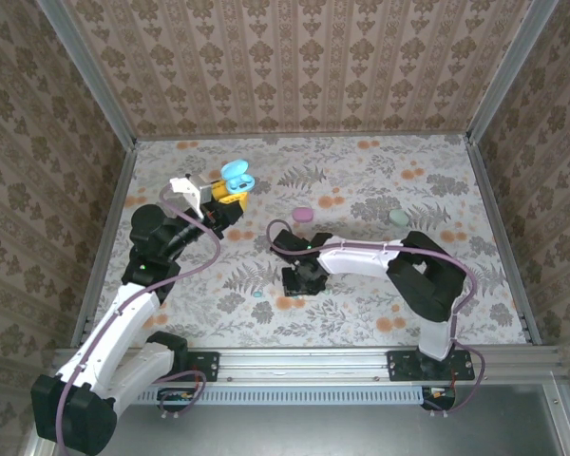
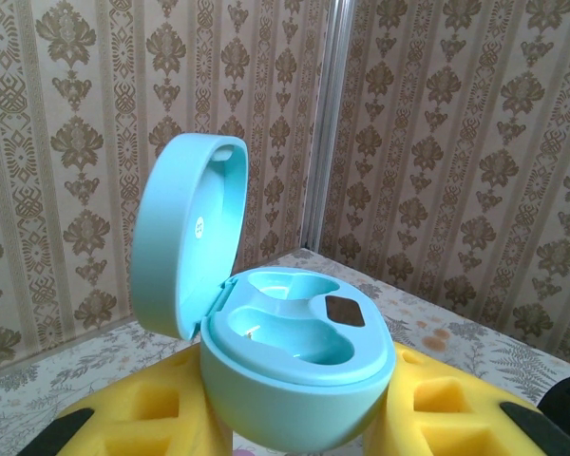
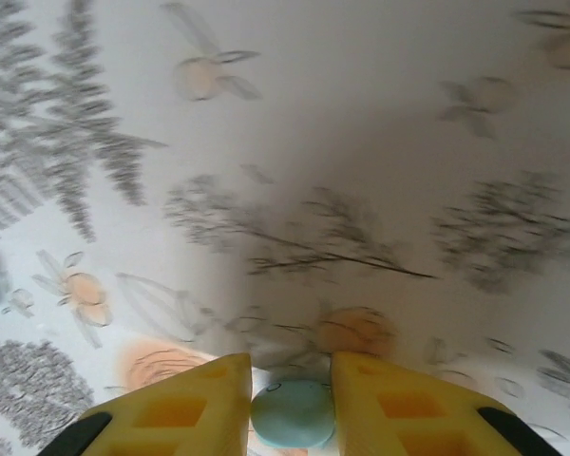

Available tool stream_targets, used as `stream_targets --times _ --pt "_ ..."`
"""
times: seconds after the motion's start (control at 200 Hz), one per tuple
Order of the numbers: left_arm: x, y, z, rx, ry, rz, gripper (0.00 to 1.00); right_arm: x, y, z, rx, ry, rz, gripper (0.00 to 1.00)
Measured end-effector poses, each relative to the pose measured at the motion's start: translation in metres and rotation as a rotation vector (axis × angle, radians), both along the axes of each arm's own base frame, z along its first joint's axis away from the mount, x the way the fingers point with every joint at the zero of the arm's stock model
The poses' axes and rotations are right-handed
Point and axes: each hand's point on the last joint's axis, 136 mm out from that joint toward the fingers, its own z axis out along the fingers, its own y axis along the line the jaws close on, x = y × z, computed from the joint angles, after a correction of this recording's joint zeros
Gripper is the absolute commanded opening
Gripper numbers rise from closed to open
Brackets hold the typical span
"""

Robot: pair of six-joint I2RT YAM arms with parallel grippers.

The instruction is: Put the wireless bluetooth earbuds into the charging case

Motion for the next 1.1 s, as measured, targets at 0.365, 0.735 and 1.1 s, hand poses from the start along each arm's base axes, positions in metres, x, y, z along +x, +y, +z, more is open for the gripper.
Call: stream_targets --times 0.365,0.735,1.1 --pt "-0.001 -0.002 -0.001 0.001 0.002 -0.007 0.29 0.003 -0.036 0.003 0.076 -0.011 -0.187 0.42" --pt "0.001 -0.004 -0.003 0.005 0.012 -0.012 0.29 -0.007 -0.026 0.002 0.103 0.029 -0.146 0.39" --pt "0.000 -0.007 -0.005 0.006 0.016 -0.019 0.29 -0.012 -0.004 0.013 0.157 0.032 -0.081 0.36"
